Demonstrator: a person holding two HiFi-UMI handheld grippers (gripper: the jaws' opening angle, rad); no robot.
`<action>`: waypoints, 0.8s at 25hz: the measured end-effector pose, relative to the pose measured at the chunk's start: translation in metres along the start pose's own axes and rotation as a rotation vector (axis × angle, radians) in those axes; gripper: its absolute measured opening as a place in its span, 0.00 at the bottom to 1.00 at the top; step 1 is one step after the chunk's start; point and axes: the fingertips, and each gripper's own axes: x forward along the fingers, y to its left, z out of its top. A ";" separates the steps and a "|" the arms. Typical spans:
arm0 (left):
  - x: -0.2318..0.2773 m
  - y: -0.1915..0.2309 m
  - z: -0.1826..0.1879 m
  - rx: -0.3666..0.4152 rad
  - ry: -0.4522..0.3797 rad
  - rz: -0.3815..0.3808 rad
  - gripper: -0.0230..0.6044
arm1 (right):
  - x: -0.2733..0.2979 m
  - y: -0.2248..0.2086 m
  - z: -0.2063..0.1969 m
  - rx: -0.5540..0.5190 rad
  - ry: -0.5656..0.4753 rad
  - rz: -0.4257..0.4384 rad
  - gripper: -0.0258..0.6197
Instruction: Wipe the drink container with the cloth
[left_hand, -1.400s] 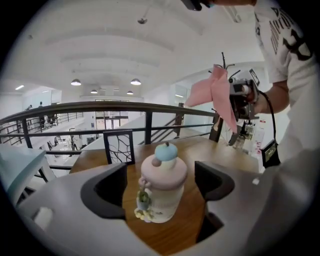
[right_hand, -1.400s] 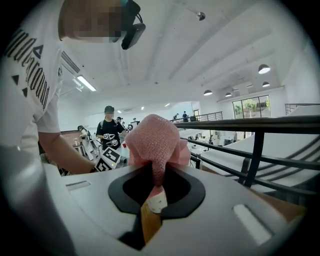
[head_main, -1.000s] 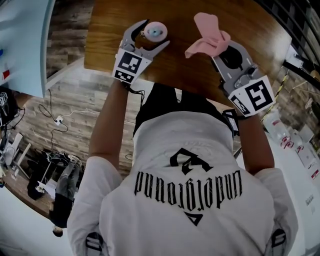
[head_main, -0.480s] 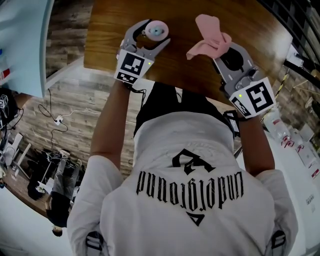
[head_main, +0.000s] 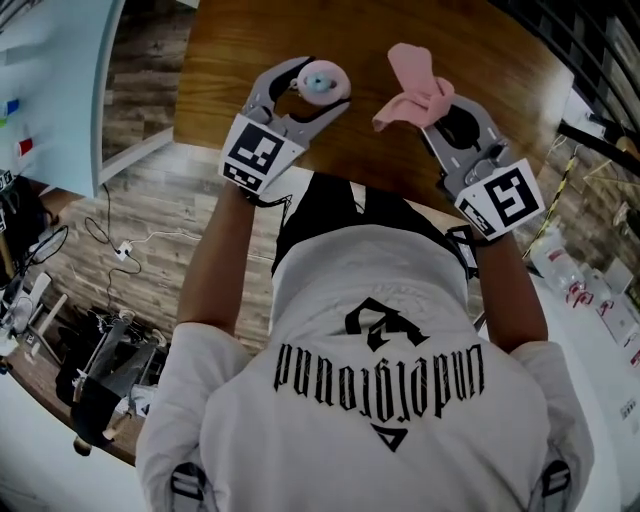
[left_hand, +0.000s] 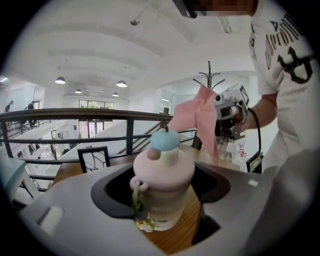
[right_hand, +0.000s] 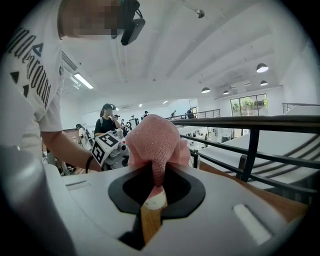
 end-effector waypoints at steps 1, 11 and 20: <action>-0.003 -0.004 0.011 0.006 -0.001 -0.007 0.65 | -0.002 0.002 0.003 -0.009 -0.004 0.009 0.09; -0.034 -0.060 0.155 0.023 -0.053 -0.014 0.65 | -0.035 0.026 0.068 -0.131 -0.114 0.122 0.09; -0.038 -0.108 0.248 0.049 -0.108 -0.011 0.65 | -0.098 0.033 0.115 -0.175 -0.264 0.169 0.09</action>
